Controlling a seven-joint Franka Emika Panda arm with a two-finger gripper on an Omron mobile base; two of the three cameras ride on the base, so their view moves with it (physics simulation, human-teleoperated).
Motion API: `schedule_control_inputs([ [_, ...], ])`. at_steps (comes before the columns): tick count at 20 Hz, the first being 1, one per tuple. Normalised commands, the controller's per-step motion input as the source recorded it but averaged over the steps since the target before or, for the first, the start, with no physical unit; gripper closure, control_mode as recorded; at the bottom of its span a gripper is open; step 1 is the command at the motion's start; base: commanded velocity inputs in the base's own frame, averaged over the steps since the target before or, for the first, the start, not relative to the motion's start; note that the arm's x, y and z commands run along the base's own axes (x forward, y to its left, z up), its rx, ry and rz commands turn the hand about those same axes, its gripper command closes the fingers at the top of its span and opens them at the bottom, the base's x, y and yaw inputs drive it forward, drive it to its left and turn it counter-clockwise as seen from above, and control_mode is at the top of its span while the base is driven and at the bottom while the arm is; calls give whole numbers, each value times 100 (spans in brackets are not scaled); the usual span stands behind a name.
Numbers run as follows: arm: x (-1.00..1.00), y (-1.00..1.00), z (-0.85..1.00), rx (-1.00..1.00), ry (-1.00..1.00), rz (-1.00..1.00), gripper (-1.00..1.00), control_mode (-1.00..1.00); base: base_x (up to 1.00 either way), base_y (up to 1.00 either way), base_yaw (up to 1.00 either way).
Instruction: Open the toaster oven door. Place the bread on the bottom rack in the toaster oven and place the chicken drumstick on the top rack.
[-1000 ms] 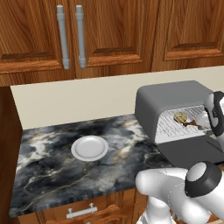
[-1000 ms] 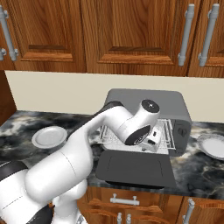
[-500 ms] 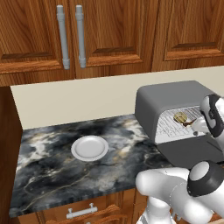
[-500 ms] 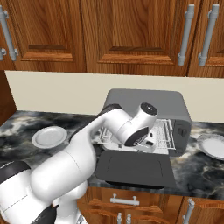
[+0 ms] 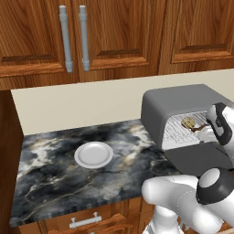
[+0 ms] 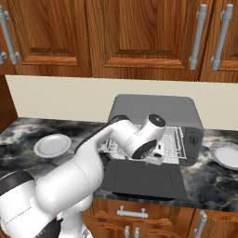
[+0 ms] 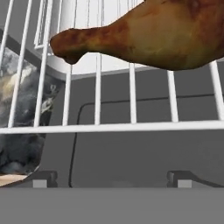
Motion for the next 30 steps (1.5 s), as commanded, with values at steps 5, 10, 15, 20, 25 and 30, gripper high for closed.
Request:
schedule_control_inputs([
  [5, 11, 2, -17, 0, -5, -8, -100, -100, 0, 0, 0],
  [10, 22, 2, -18, 0, -5, -9, -100, -100, 0, 0, 0],
  [15, 32, 1, -15, 0, -3, -6, -100, -100, 0, 0, 0],
  [20, 37, 0, -7, 0, 0, -3, -100, -100, 0, 0, 0],
  [25, 44, -2, 0, 0, 9, -20, -100, -100, 0, 0, 0],
  [30, 37, -4, 0, 0, 11, -19, -100, -100, 0, 0, 0],
])
